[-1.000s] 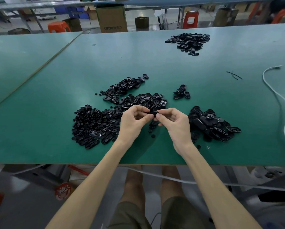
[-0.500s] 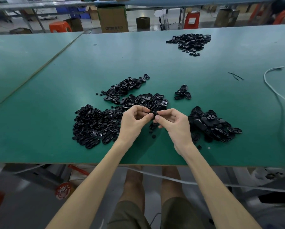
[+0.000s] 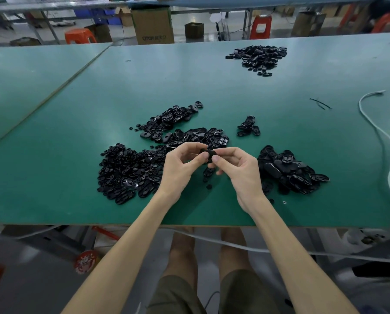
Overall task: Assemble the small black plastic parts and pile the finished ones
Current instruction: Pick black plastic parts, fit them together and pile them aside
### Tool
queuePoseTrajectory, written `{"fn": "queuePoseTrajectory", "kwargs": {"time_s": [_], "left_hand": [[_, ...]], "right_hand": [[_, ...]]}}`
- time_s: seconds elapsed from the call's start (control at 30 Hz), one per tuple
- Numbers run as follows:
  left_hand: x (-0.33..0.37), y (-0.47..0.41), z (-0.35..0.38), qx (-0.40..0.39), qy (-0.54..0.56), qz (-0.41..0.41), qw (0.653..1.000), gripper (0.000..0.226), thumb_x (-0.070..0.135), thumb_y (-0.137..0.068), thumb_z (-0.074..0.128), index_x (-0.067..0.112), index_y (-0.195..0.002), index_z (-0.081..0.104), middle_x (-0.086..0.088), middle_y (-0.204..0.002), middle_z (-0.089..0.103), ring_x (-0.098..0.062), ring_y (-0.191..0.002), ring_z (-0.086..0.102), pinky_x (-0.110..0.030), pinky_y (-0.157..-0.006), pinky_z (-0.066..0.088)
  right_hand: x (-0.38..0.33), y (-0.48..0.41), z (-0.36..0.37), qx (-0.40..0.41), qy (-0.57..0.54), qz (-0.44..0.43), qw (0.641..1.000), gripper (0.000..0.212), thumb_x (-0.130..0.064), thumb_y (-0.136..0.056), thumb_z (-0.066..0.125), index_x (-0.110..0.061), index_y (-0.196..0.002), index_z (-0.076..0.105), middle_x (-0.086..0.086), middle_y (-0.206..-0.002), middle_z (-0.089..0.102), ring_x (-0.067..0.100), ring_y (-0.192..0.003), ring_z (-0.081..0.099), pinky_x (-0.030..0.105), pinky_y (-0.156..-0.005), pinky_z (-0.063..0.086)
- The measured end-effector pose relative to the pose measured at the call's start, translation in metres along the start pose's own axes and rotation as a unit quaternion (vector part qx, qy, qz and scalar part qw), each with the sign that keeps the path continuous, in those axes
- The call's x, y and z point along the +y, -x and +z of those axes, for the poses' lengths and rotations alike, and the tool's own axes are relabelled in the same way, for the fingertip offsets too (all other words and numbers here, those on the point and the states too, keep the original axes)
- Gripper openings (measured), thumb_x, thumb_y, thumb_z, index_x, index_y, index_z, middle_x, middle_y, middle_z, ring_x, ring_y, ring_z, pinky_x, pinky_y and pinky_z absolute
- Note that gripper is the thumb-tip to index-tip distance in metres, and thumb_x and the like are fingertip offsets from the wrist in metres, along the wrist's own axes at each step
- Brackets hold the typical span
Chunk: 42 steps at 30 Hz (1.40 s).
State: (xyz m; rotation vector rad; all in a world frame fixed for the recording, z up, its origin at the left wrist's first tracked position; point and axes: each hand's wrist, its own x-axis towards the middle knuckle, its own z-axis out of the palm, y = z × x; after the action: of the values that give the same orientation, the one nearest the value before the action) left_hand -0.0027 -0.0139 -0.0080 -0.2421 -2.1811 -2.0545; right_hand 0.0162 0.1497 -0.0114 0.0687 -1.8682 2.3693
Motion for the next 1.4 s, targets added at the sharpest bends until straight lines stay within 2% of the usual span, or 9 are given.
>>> {"fn": "queuePoseTrajectory", "kwargs": {"time_s": [0.1,0.23,0.4,0.5,0.63,0.77,0.9,1.1,1.4], "left_hand": [[0.0012,0.0008,0.0011,-0.004,0.012,0.006,1.000,0.015,0.013,-0.090,0.078,0.013,-0.105,0.075,0.000,-0.093,0.078,-0.009,-0.083,0.074,-0.014,-0.069,0.051],[0.0002,0.0002,-0.0002,0.024,0.037,-0.005,0.999,0.020,0.016,-0.088,0.081,0.015,-0.106,0.075,-0.002,-0.095,0.077,-0.008,-0.087,0.071,-0.017,-0.071,0.053],[0.0009,-0.0007,-0.0019,0.033,0.070,-0.028,0.997,0.023,0.019,-0.086,0.083,0.013,-0.107,0.074,0.005,-0.087,0.074,-0.006,-0.083,0.067,-0.019,-0.068,0.052],[0.0023,-0.0003,-0.0009,0.024,0.066,-0.025,0.997,0.019,0.018,-0.087,0.082,0.014,-0.104,0.077,0.005,-0.087,0.076,-0.003,-0.081,0.068,-0.016,-0.068,0.051],[0.0028,0.0008,-0.0011,0.021,0.062,-0.011,0.998,0.016,0.016,-0.088,0.080,0.019,-0.103,0.079,0.001,-0.092,0.077,-0.006,-0.086,0.070,-0.020,-0.073,0.055],[0.0038,0.0012,-0.0008,0.007,0.058,0.002,0.998,0.016,0.014,-0.089,0.079,0.023,-0.102,0.080,0.000,-0.093,0.078,-0.009,-0.087,0.071,-0.021,-0.075,0.056],[0.0036,0.0021,0.0002,-0.024,0.060,0.007,0.998,0.016,0.012,-0.091,0.077,0.015,-0.106,0.079,-0.004,-0.096,0.079,-0.018,-0.085,0.076,-0.023,-0.073,0.057],[0.0034,0.0027,0.0011,-0.054,0.034,0.006,0.998,0.018,0.011,-0.092,0.075,0.009,-0.110,0.078,-0.006,-0.092,0.079,-0.015,-0.078,0.073,-0.023,-0.064,0.053],[0.0028,0.0022,0.0019,-0.081,0.011,0.009,0.997,0.024,0.002,-0.094,0.070,0.008,-0.117,0.076,-0.004,-0.089,0.079,-0.014,-0.079,0.072,-0.023,-0.071,0.054]], "right_hand": [[0.0008,-0.0009,-0.0001,0.002,0.011,-0.003,1.000,0.013,-0.002,-0.091,0.076,-0.006,-0.103,0.073,0.009,-0.090,0.080,0.023,-0.085,0.078,0.022,-0.067,0.056],[0.0030,-0.0008,0.0005,-0.001,0.051,-0.010,0.999,0.010,-0.005,-0.092,0.077,-0.013,-0.098,0.075,0.002,-0.094,0.080,0.016,-0.090,0.076,0.023,-0.070,0.058],[0.0056,-0.0017,-0.0002,-0.023,0.138,-0.008,0.990,0.007,-0.014,-0.090,0.080,-0.021,-0.089,0.078,-0.003,-0.085,0.077,0.009,-0.079,0.070,0.032,-0.076,0.059],[0.0053,-0.0014,0.0015,-0.032,0.149,-0.009,0.988,0.007,-0.015,-0.089,0.081,-0.021,-0.089,0.078,-0.005,-0.082,0.077,0.008,-0.076,0.069,0.030,-0.075,0.056],[0.0032,-0.0010,0.0016,-0.019,0.120,-0.019,0.992,0.010,-0.016,-0.092,0.078,-0.020,-0.100,0.075,-0.002,-0.091,0.078,0.015,-0.084,0.074,0.024,-0.067,0.055],[0.0025,-0.0014,0.0019,0.007,0.081,-0.020,0.996,0.015,-0.017,-0.094,0.075,-0.018,-0.109,0.070,0.000,-0.091,0.078,0.014,-0.079,0.072,0.025,-0.063,0.053],[0.0035,-0.0017,0.0014,0.014,0.078,-0.022,0.997,0.014,-0.019,-0.096,0.074,-0.019,-0.109,0.070,-0.001,-0.090,0.078,0.014,-0.079,0.072,0.023,-0.061,0.052],[0.0040,-0.0013,0.0000,0.017,0.072,-0.020,0.997,0.011,-0.013,-0.096,0.073,-0.016,-0.106,0.072,0.000,-0.087,0.077,0.011,-0.072,0.070,0.021,-0.058,0.049],[0.0051,-0.0031,-0.0002,0.043,0.050,-0.016,0.998,0.013,-0.007,-0.093,0.075,-0.012,-0.105,0.072,0.000,-0.087,0.077,0.010,-0.070,0.068,0.021,-0.058,0.049]]}}
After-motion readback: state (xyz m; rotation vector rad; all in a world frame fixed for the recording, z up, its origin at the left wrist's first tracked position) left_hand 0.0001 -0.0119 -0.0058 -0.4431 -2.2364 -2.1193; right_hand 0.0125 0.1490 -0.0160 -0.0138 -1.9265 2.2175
